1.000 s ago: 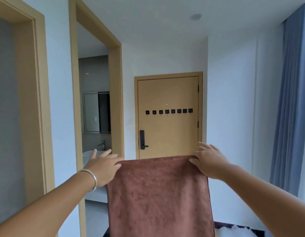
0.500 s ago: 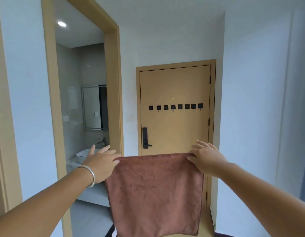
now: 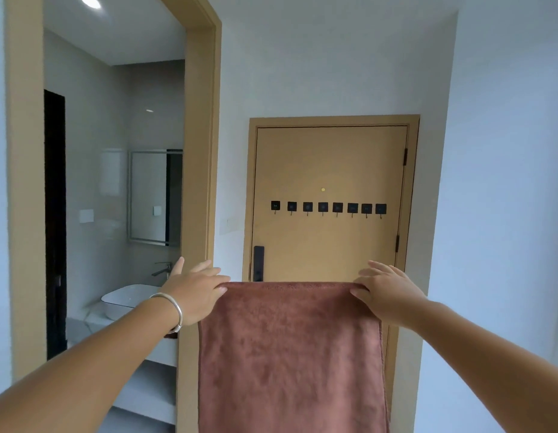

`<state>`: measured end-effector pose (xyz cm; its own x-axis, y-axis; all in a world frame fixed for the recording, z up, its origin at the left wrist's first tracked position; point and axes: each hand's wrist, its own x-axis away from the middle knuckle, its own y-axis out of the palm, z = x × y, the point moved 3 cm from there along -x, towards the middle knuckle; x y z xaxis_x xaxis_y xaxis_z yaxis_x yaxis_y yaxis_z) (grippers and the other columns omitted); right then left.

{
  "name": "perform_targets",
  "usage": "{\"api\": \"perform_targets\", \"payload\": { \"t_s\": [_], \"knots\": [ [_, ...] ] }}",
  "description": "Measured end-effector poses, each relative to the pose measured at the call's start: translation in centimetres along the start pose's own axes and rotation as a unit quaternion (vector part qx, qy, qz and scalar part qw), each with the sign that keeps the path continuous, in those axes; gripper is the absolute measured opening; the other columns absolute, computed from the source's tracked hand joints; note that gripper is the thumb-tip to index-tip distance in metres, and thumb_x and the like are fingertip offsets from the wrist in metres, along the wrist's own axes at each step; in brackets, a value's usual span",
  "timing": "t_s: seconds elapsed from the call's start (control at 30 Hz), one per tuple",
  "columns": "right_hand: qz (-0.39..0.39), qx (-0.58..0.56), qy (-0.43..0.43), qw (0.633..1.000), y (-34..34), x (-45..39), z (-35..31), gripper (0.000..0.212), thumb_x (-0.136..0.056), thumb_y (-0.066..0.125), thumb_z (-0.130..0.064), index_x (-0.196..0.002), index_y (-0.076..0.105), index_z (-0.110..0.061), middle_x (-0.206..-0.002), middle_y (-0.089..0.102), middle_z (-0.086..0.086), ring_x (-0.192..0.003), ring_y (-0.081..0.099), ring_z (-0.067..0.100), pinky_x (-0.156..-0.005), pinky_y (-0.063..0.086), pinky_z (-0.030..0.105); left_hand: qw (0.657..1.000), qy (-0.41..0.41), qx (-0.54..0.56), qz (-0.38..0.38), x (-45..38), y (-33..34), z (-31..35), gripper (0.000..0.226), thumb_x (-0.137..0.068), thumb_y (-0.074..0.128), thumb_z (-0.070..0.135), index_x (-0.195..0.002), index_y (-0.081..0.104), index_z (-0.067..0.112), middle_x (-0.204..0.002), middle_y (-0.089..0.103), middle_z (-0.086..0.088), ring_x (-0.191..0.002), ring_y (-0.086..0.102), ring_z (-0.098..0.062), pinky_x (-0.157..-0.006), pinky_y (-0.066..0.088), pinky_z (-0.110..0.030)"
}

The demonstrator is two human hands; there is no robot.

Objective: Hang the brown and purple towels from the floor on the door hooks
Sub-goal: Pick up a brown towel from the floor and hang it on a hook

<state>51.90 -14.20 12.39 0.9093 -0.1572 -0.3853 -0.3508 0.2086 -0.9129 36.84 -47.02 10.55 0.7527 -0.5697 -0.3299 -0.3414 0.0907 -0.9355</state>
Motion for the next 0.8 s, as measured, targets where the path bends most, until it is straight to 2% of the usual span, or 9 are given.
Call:
{"api": "perform_targets", "payload": {
  "t_s": [0.43, 0.8],
  "knots": [
    [-0.017, -0.022, -0.004, 1.000, 9.7, -18.0, -1.5, 0.045, -0.101, 0.026, -0.051, -0.132, 0.054, -0.035, -0.147, 0.041, -0.010, -0.145, 0.015, 0.014, -0.118, 0.011, 0.036, 1.000, -0.006, 0.011, -0.019, -16.3, 8.2, -8.3, 0.044, -0.103, 0.018, 0.038, -0.145, 0.031, 0.039, -0.157, 0.020, 0.015, -0.146, 0.001, -0.007, -0.116, -0.007, -0.055],
    [-0.003, -0.041, -0.045, 0.998, 19.0, -37.4, 2.2, 0.044, -0.101, 0.026, -0.049, -0.127, 0.058, -0.033, -0.138, 0.049, -0.012, -0.144, 0.019, 0.016, -0.117, 0.016, 0.037, 0.999, -0.024, 0.003, -0.021, -34.0, 15.9, -12.6, 0.044, -0.103, 0.018, 0.038, -0.147, 0.028, 0.039, -0.156, 0.020, 0.018, -0.146, 0.000, -0.005, -0.116, -0.007, -0.054]
  ]
}}
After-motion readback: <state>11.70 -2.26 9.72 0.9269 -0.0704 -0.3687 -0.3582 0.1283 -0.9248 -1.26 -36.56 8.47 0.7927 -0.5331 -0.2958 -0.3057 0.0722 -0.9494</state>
